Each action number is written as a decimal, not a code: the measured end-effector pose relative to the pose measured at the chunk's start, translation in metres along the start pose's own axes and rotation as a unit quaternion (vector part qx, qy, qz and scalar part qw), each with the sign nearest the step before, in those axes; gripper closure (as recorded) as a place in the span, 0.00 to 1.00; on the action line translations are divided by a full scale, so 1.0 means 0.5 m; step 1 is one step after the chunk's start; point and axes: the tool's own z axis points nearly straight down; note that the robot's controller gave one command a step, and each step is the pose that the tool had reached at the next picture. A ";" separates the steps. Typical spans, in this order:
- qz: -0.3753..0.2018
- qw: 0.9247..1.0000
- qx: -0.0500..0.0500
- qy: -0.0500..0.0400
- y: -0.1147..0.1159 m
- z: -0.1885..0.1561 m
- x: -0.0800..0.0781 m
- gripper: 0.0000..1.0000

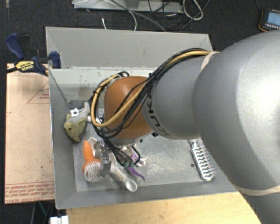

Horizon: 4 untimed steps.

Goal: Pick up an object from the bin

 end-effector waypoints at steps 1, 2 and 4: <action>0.000 1.000 0.000 0.000 0.000 0.000 0.000 1.00; 0.000 1.000 0.000 0.000 0.000 0.000 0.000 1.00; 0.000 1.000 0.000 0.000 0.000 0.000 0.000 1.00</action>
Offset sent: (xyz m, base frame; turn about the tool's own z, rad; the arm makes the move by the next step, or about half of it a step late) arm 0.0000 0.0000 0.0000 0.0000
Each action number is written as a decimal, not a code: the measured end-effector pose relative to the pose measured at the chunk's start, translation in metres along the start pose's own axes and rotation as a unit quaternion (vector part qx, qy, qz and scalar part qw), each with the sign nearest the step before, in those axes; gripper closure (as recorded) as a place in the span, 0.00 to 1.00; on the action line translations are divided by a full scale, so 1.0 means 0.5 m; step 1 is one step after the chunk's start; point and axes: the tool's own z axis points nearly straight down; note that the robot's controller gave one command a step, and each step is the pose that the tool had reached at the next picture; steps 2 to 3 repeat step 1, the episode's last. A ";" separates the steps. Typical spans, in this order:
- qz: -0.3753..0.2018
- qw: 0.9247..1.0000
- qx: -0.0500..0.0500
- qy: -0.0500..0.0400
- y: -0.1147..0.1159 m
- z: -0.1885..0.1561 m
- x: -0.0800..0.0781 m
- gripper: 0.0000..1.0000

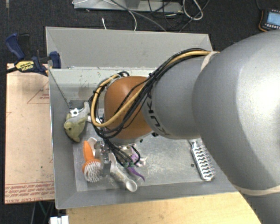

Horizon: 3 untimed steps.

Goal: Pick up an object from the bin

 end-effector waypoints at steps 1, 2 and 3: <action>0.000 1.000 0.000 0.000 0.000 0.000 0.000 1.00; 0.000 1.000 0.000 0.000 0.000 0.000 0.000 1.00; 0.000 1.000 0.000 0.000 0.000 0.000 0.000 1.00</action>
Offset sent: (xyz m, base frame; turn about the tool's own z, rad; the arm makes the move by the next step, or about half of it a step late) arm -0.0334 -0.0019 -0.0182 -0.5203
